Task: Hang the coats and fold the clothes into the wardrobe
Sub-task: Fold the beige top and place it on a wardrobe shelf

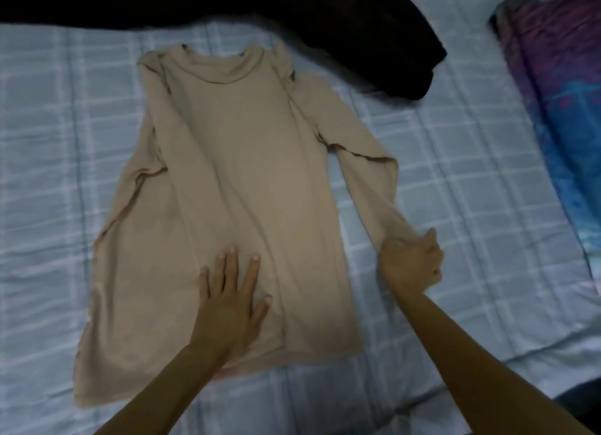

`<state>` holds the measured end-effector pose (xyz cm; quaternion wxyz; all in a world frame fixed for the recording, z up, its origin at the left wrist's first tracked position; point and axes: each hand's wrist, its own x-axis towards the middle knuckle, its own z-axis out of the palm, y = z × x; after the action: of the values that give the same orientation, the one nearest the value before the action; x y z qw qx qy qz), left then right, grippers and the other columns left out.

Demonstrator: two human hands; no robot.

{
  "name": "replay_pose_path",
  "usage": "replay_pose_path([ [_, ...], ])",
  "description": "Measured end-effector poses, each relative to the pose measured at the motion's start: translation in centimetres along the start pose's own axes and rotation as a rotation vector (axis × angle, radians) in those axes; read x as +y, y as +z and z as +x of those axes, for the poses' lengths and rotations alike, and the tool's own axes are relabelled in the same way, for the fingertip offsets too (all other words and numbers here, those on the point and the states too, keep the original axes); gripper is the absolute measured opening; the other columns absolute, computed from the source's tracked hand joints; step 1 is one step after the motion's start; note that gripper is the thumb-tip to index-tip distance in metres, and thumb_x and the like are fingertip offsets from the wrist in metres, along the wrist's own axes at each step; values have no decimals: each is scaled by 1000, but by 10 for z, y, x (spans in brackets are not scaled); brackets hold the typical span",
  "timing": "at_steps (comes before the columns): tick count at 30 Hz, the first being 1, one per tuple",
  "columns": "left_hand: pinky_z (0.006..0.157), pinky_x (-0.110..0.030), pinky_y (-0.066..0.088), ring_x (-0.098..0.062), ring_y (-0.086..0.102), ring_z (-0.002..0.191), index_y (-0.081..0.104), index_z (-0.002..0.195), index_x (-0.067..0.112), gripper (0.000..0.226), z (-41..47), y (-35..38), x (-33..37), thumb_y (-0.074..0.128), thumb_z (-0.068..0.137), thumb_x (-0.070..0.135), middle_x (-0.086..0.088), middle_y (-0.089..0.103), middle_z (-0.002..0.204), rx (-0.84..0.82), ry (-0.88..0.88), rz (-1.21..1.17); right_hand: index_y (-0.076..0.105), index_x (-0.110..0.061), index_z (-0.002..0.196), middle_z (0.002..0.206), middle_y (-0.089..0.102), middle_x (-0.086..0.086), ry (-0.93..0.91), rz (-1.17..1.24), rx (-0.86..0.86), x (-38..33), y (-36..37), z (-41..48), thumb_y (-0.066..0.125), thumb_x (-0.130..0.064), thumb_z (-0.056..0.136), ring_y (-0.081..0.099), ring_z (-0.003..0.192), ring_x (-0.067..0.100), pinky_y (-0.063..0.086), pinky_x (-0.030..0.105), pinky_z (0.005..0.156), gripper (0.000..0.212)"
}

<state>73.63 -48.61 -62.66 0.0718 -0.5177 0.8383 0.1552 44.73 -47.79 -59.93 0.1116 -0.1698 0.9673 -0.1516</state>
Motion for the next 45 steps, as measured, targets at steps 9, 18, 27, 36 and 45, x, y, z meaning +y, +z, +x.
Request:
replay_pose_path([
  [9, 99, -51, 39, -38, 48, 122, 46, 133, 13, 59, 0, -19, -9, 36, 87, 49, -22, 48, 136, -11, 27, -65, 70, -7, 81, 74, 53, 4, -886, 408, -189, -95, -29, -113, 47, -11, 79, 55, 74, 25, 48, 39, 70, 24],
  [18, 83, -46, 40, -36, 53, 102, 59, 111, 8, 44, -49, -30, -95, 34, 88, 35, -18, 60, 112, 152, -229, -108, 70, -22, 98, 99, 69, 3, -1258, -468, -957, -61, -11, -168, 44, -36, 78, 63, 93, 27, 47, 29, 81, 35],
  [27, 82, -37, 49, -20, 59, 95, 49, 120, 20, 53, -6, -49, -24, 53, 83, 58, 0, 58, 108, 11, -486, -742, 46, -13, 135, 128, 52, 7, -778, 59, -571, -72, 25, -162, 60, -27, 87, 48, 116, 24, 37, 30, 96, 52],
  [36, 50, -23, 33, -12, 48, 55, 47, 78, 14, 15, -8, -65, -35, 48, 93, 14, -1, 52, 62, 160, -436, -847, 63, -23, 93, 78, 68, -4, -653, 252, -405, -60, 27, -184, 38, -38, 83, 62, 71, 15, 46, 25, 63, 31],
  [45, 45, -14, 29, -2, 49, 53, 38, 99, 25, 1, -36, -53, -50, 38, 100, 24, 7, 56, 66, 203, -355, -781, 70, -18, 83, 67, 68, 4, -788, -3, -519, -34, 37, -207, 56, -24, 70, 63, 62, 27, 46, 28, 54, 20],
])
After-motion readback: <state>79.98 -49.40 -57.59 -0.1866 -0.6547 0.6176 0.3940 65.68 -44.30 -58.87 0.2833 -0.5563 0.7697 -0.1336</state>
